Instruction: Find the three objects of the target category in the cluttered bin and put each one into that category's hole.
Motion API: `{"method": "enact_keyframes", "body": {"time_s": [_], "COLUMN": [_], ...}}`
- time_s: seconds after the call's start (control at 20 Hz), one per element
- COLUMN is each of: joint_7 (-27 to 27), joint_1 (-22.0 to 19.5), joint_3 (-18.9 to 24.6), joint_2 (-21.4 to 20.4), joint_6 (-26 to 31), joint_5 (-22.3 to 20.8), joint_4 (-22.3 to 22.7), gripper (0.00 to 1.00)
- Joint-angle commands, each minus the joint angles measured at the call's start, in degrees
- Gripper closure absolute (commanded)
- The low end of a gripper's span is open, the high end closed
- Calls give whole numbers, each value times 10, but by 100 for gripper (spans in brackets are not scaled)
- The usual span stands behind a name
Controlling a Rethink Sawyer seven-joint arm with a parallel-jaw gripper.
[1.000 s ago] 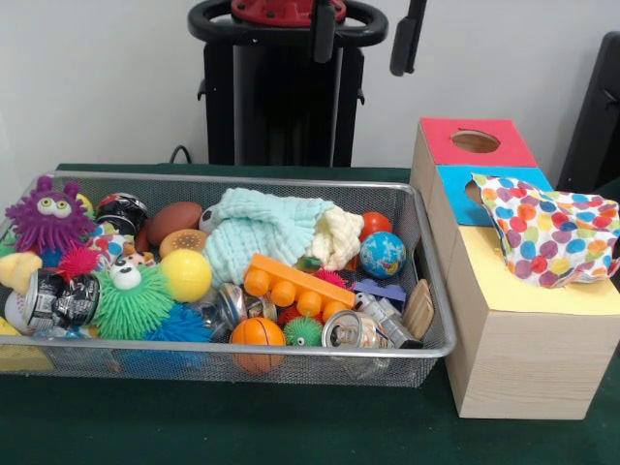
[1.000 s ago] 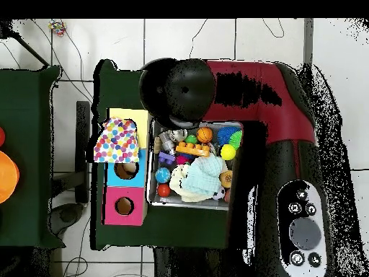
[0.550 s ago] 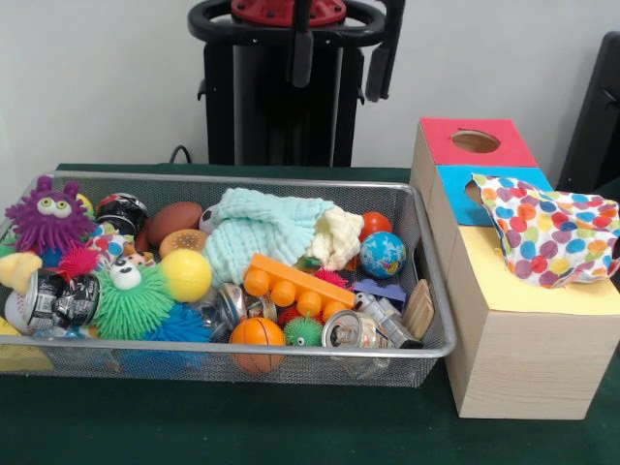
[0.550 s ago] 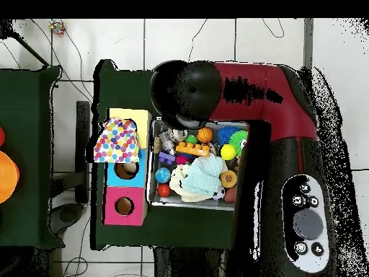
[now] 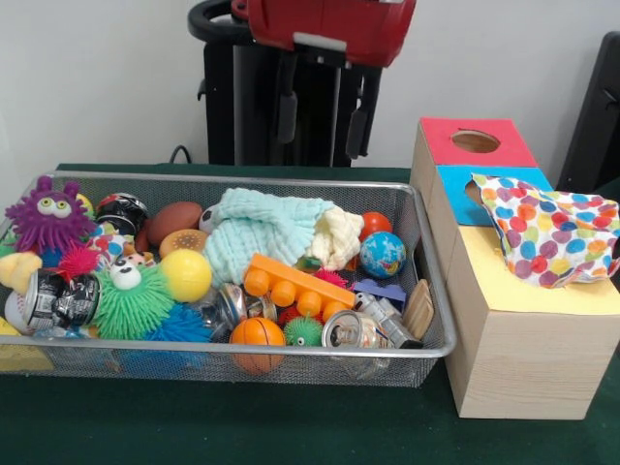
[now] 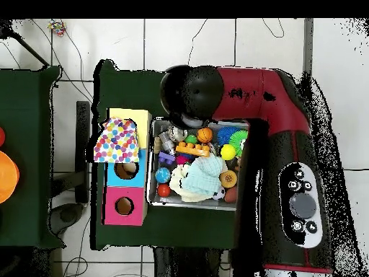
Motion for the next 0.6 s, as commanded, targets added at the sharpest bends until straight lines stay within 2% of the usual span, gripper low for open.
{"method": "enact_keyframes", "body": {"time_s": [0.05, 0.6], "joint_7": [-151, -164], "joint_1": [-28, -73], "joint_3": [52, 81], "joint_2": [39, 51], "joint_6": [-35, -54], "joint_5": [-35, -24], "joint_4": [39, 73], "gripper": [0, 0]}}
